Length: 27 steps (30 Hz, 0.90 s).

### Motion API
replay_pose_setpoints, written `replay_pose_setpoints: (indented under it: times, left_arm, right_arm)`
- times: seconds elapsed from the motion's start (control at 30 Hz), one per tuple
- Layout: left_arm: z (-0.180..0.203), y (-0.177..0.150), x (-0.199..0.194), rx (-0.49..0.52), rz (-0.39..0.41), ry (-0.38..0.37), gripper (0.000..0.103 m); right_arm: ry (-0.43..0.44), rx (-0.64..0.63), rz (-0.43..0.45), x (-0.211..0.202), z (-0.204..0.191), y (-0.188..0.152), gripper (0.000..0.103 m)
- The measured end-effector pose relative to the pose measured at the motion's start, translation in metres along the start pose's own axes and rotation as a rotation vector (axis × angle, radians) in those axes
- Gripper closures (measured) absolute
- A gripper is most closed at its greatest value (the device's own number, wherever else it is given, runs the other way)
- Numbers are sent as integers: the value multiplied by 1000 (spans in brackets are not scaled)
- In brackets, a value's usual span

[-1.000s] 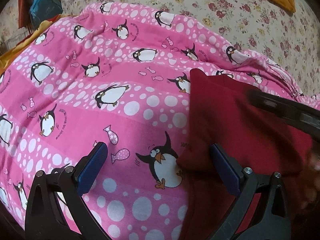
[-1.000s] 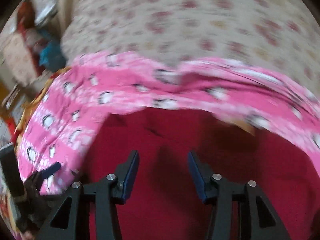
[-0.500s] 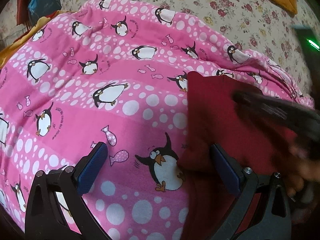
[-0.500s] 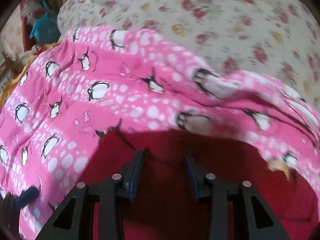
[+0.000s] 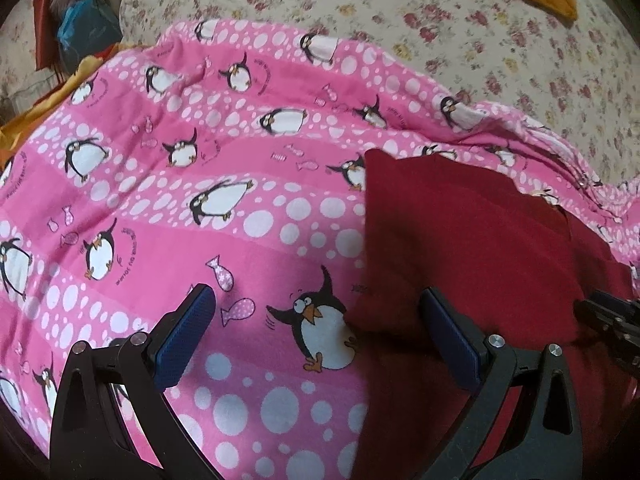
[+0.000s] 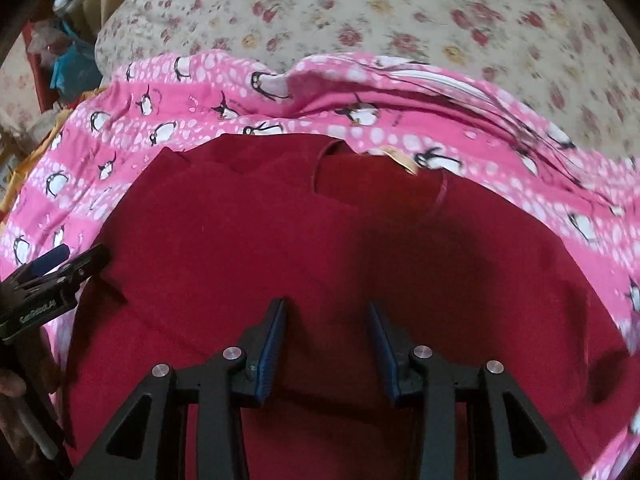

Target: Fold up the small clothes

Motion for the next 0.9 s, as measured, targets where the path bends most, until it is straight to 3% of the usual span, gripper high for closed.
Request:
replay_pose_setpoints:
  times: [0.1,0.23,0.3,0.4,0.57,0.7,0.77,0.9]
  left_arm:
    - [3,0,-6,8,13,-18,1]
    - [15,0,-15,17,29,-84,1]
    - [24,-1,-18,28,31,-127,1]
    - [35,-5,-13,42,-3,-161,1]
    - [44,-14,-2,68,-61,-150,1]
    - [46,-15,0,76,-62,-137,1]
    - [46,-15,0,75,-64,-135,1]
    - [44,-15,1,76,-66,-132,1]
  right_arm:
    - [-4,30,10,-11,10,-8,59]
    - [-62,104,8,-12,32,-20,54]
    - [-45,151,17,-11,38,-26,54]
    - [-61,140,17,-15,36,-27,54]
    - [-19,188,28,-39,49,-31,54]
    - [-81,236,76,-65,91,-38,51]
    - [-123,272,85,-72,119,-38,40]
    - [-251,394,106,-87,194,-34,37]
Point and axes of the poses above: each gripper's, at about its wrist camera, not at the fingertips, and x roughly the way its jaws point, z to its right, y to its top, the point moved 6 cm from there along x, roughly the way its jaws point, and after that the axes turned 6 degrees about -y, right-handed, at the moved point
